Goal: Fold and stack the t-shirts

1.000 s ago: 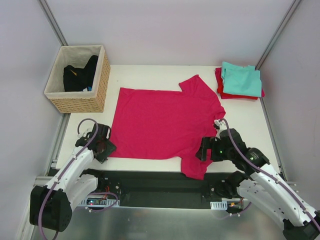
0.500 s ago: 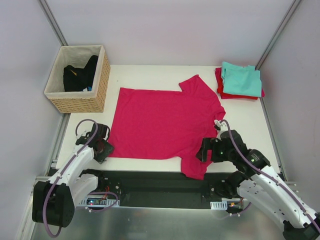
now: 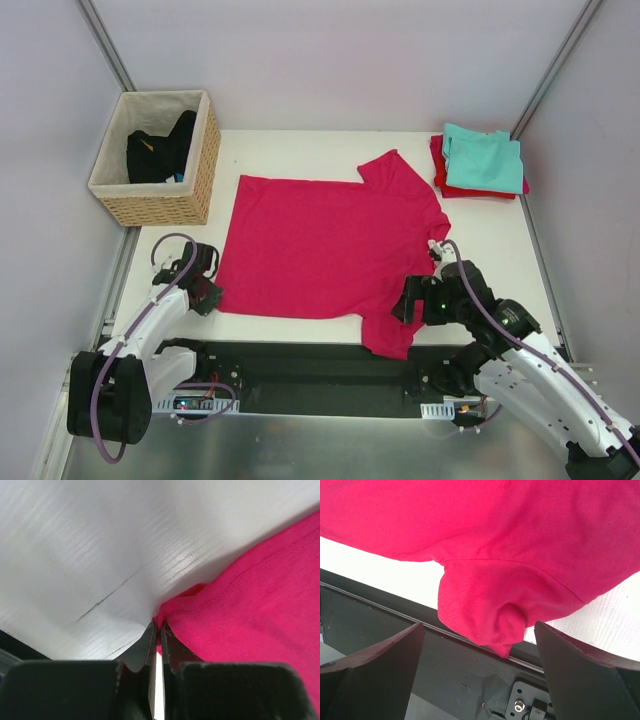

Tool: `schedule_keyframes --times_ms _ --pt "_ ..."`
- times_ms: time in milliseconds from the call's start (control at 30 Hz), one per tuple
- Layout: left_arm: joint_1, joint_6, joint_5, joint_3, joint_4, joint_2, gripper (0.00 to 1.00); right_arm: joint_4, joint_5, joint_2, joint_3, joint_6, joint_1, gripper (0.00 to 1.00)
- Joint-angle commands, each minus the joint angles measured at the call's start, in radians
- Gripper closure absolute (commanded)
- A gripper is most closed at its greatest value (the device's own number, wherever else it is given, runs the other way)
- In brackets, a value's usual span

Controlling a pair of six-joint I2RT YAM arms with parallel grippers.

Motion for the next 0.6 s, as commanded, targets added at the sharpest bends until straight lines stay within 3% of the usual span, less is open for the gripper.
schedule_keyframes --times_ms 0,567 --pt "0.013 0.013 0.029 -0.033 0.029 0.006 1.00 -0.006 -0.030 0.014 -0.014 0.024 0.004 0.04" --pt "0.013 0.032 0.044 -0.036 0.050 -0.024 1.00 -0.024 -0.085 0.011 -0.185 0.219 0.113 0.02"
